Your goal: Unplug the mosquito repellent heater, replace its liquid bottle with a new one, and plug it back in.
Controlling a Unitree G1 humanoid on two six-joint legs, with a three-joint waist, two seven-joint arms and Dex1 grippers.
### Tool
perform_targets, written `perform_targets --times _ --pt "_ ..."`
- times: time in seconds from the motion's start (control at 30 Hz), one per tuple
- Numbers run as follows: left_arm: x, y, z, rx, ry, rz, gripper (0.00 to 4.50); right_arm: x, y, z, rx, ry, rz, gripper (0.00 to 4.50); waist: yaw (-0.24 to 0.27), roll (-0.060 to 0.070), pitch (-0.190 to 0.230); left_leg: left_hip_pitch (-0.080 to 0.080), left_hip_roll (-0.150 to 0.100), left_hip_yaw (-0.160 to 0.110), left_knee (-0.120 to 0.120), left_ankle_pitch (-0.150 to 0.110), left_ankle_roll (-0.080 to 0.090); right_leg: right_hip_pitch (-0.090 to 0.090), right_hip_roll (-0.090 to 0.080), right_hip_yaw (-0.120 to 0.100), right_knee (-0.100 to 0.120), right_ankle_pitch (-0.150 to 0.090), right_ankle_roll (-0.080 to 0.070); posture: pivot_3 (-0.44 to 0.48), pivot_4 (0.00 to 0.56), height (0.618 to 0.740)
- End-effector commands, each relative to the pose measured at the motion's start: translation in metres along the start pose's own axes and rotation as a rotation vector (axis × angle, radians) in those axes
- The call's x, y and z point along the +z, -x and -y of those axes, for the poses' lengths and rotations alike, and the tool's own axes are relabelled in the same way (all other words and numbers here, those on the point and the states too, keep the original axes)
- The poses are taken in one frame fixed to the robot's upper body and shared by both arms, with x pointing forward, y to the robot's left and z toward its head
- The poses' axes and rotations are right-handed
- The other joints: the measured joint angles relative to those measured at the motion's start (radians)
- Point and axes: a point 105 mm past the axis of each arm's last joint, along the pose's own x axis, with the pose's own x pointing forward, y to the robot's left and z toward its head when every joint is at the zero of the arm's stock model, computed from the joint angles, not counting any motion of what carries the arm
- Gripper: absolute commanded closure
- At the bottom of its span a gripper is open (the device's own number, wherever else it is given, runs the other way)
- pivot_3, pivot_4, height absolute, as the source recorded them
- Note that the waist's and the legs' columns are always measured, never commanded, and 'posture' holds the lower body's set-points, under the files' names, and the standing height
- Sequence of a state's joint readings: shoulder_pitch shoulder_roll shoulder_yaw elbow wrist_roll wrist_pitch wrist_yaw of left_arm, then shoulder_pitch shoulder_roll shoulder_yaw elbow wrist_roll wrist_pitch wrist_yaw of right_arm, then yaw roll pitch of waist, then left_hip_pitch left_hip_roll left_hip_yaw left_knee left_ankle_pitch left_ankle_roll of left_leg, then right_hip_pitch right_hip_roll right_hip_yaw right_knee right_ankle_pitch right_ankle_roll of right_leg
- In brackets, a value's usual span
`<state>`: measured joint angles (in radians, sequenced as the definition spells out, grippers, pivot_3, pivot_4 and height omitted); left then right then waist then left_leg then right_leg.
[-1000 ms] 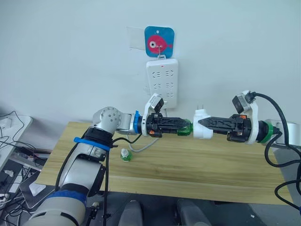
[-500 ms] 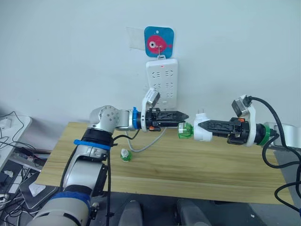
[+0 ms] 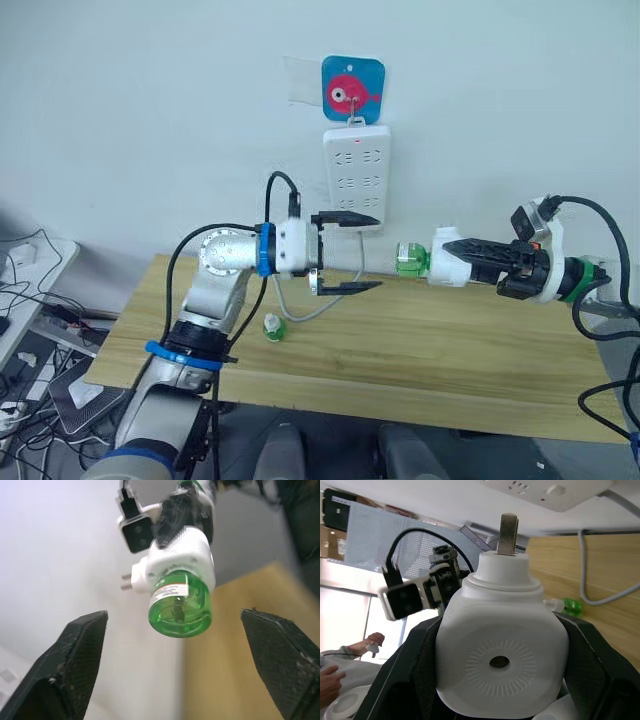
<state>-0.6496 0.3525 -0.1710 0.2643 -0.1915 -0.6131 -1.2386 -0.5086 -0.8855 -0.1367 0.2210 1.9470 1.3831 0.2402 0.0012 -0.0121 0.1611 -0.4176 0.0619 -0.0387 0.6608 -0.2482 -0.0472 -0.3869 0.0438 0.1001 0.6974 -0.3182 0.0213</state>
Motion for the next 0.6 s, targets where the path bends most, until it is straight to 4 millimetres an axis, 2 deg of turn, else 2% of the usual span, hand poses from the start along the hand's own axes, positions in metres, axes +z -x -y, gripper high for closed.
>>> perform_targets --times 0.03,0.17,0.43,0.6 --pt "0.009 -0.005 0.000 -0.006 -0.323 0.064 0.04 0.005 0.000 -0.016 0.069 0.034 0.000 1.53 0.001 0.000 0.000 -0.001 0.000 0.000 0.000 0.000 0.000 0.000 0.000 0.000 0.000 0.000 0.000 0.049 0.166 0.740" --pt "0.009 -0.010 0.000 0.011 -0.499 0.109 0.04 0.002 -0.003 -0.019 0.092 0.040 -0.018 1.53 0.005 0.000 0.000 -0.001 0.000 0.000 0.000 0.000 0.001 0.000 0.000 0.000 -0.001 0.000 0.000 0.049 0.166 0.740" --pt "0.009 -0.021 0.004 -0.001 -0.597 0.181 0.04 -0.001 -0.006 -0.022 0.111 0.050 -0.034 1.53 0.003 0.000 0.000 -0.001 0.000 0.000 0.000 -0.001 0.001 0.000 0.000 -0.001 0.000 0.000 0.000 0.035 0.162 0.740" --pt "0.010 -0.023 -0.001 0.019 -0.631 0.193 0.04 -0.003 -0.006 -0.025 0.123 0.056 -0.045 1.53 0.000 0.000 0.000 -0.001 0.000 -0.001 0.000 -0.001 0.001 0.000 0.000 -0.001 0.000 0.000 0.000 0.015 0.160 0.740"
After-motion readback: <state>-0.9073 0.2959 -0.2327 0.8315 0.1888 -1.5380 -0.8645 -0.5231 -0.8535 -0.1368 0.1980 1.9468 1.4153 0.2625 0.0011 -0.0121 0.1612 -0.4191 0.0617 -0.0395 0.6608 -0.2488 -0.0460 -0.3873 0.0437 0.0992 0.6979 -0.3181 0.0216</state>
